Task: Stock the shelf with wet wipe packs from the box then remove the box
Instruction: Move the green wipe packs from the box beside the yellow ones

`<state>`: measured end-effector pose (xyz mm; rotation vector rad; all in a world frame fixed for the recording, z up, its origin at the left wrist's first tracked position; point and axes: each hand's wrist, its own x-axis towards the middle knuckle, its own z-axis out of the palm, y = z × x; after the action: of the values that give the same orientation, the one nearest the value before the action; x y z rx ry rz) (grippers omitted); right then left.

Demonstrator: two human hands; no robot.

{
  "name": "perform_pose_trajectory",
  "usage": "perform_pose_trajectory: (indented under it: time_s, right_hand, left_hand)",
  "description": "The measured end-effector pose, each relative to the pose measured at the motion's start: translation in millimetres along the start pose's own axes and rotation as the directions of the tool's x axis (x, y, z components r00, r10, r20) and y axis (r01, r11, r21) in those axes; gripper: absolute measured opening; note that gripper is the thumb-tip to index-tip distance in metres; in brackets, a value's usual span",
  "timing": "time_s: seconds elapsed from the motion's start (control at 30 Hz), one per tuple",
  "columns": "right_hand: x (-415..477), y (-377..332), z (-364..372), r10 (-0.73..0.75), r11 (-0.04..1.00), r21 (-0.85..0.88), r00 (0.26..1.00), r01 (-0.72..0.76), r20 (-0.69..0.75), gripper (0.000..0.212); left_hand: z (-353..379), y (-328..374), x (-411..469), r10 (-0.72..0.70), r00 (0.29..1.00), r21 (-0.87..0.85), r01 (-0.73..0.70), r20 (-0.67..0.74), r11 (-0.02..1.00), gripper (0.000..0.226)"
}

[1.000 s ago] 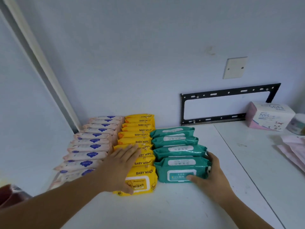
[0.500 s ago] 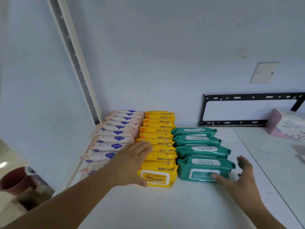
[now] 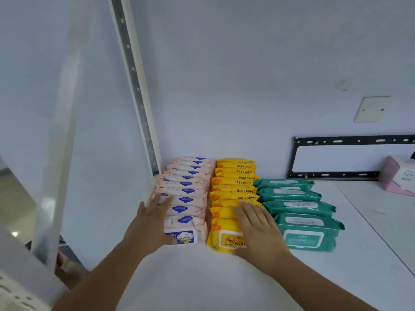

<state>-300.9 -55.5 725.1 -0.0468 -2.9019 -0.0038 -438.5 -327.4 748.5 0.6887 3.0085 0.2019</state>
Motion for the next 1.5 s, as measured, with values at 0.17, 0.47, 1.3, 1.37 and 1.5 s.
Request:
perform_pose_trajectory:
  time_s: [0.17,0.47,1.3,1.37,1.5]
  right_hand:
    - [14.8,-0.2,1.9,-0.012,0.999,-0.029,0.998,0.014,0.068,0.105]
    - [18.5,10.9,1.9,0.013,0.993,-0.115,0.991,0.002,0.13,0.11]
    - [-79.0,78.2,-75.9,0.127,0.986,0.08,0.975,-0.143,0.182,0.077]
    - [-102.2,89.1,-79.4,0.154,0.979,0.099,0.968,-0.176,0.199,0.077]
    - [-152.9,103.8,-82.8,0.181,0.965,0.139,0.948,-0.222,0.263,0.073]
  left_hand:
    - [4.5,-1.6,8.2,0.028,0.999,-0.058,-0.03,-0.029,0.998,0.122]
    - [9.2,13.4,4.1,0.089,0.995,-0.031,-0.09,-0.035,0.995,0.115]
    - [-16.6,47.3,-53.7,0.157,0.988,0.136,-0.154,-0.007,0.979,0.092]
    - [-16.0,56.7,-71.1,0.14,0.99,0.112,-0.139,-0.005,0.984,0.088]
    - [-6.0,86.1,-113.4,0.108,0.994,0.053,-0.108,0.011,0.993,0.076]
